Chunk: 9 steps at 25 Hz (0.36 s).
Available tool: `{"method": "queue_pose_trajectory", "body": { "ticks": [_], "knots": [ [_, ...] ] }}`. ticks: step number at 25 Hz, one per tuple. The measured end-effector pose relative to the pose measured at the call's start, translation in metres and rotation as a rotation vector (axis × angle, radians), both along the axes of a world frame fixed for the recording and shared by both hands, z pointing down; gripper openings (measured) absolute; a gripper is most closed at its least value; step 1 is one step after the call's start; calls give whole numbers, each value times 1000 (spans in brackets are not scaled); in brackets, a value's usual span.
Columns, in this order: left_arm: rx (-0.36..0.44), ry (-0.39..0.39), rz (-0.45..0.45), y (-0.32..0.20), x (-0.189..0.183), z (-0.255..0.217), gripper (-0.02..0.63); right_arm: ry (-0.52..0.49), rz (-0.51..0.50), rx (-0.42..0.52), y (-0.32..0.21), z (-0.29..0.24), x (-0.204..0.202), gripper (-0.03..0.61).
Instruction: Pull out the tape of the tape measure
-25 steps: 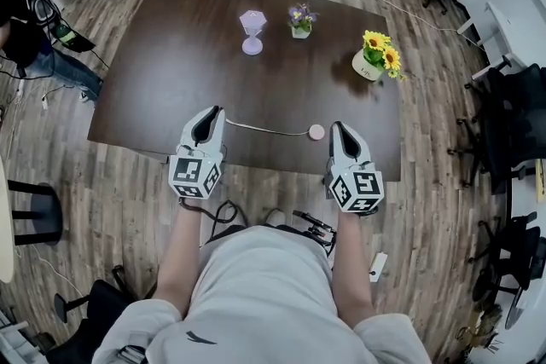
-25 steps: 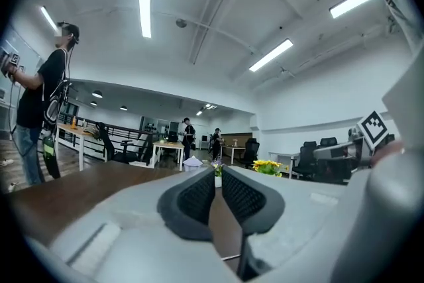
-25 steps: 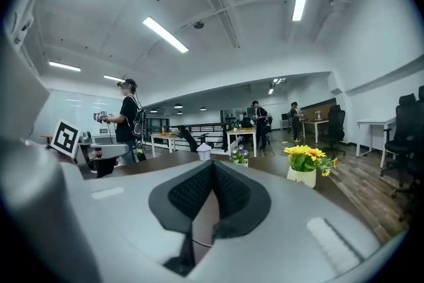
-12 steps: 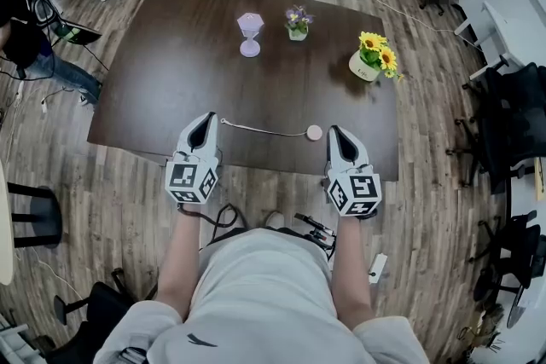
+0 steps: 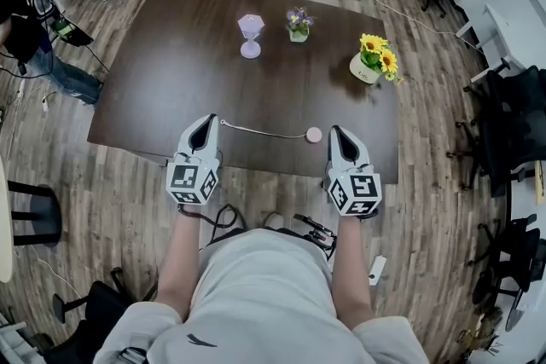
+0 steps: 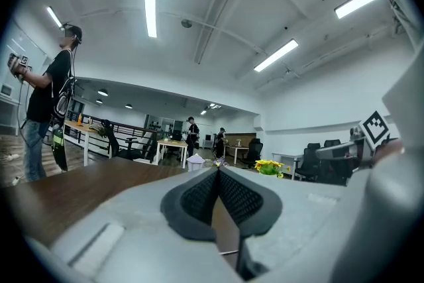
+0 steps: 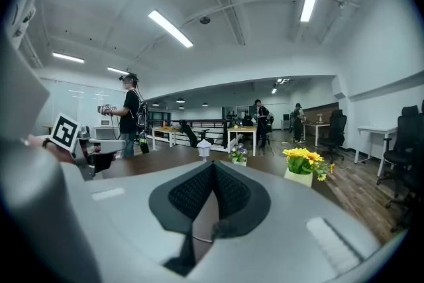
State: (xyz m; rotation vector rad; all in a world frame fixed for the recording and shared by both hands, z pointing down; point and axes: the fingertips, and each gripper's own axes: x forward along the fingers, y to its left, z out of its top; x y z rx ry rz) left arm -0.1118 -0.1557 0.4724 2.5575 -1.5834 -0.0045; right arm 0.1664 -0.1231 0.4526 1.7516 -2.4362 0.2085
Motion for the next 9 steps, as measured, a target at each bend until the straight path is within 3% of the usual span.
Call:
{"method": "queue_pose_trajectory", "body": {
  "ticks": [9],
  "knots": [
    [-6, -20, 4, 0, 8, 4, 6, 0, -6, -7, 0, 2, 7, -3]
  ]
}}
